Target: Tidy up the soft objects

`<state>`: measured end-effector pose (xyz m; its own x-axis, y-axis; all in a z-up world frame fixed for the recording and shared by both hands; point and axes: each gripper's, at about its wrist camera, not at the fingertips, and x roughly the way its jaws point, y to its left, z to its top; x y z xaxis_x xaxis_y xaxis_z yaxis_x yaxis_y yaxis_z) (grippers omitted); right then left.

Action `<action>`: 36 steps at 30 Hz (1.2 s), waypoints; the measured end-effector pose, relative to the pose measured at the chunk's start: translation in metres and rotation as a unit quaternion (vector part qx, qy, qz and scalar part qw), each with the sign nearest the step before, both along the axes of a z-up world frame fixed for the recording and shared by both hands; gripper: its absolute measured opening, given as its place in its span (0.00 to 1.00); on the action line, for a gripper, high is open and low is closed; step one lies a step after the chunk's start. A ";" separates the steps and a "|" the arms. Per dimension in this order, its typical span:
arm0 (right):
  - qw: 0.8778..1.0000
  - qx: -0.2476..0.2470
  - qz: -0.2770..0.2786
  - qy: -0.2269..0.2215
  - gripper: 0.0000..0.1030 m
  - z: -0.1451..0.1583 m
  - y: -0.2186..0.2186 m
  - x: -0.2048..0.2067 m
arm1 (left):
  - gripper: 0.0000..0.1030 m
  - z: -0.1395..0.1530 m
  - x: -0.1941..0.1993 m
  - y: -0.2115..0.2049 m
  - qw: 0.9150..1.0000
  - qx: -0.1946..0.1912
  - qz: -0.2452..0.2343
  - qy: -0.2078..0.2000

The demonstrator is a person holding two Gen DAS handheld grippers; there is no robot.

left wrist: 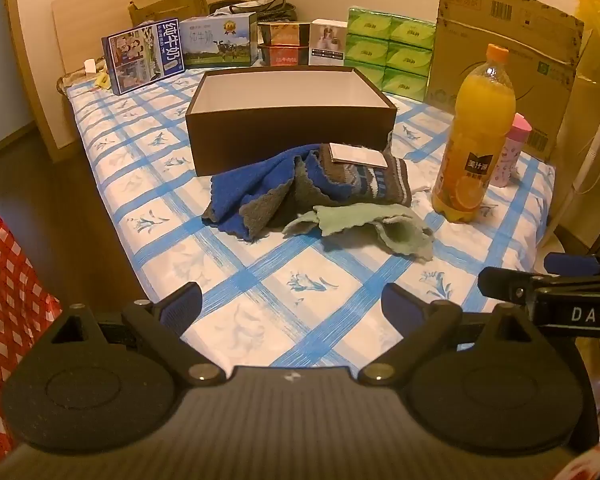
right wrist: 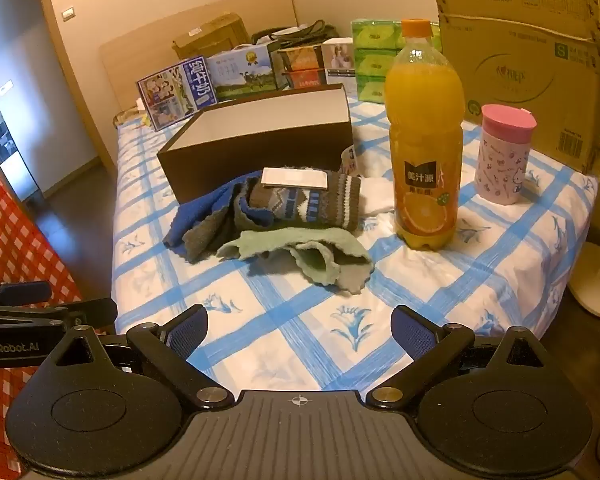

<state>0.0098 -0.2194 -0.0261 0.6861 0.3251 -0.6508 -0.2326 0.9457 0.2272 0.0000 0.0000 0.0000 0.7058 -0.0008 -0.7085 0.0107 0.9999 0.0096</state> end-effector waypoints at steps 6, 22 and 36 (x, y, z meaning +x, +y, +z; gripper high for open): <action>1.000 0.001 0.000 -0.001 0.95 0.000 -0.001 -0.001 | 0.93 0.000 0.000 0.000 1.000 -0.001 0.000 -0.001; 1.000 0.001 0.000 -0.002 0.95 0.000 0.000 0.000 | 0.93 0.000 0.000 0.000 1.000 0.000 0.001 0.001; 1.000 0.001 0.000 -0.003 0.95 0.000 0.001 0.000 | 0.93 -0.008 -0.002 0.003 1.000 -0.001 0.000 0.002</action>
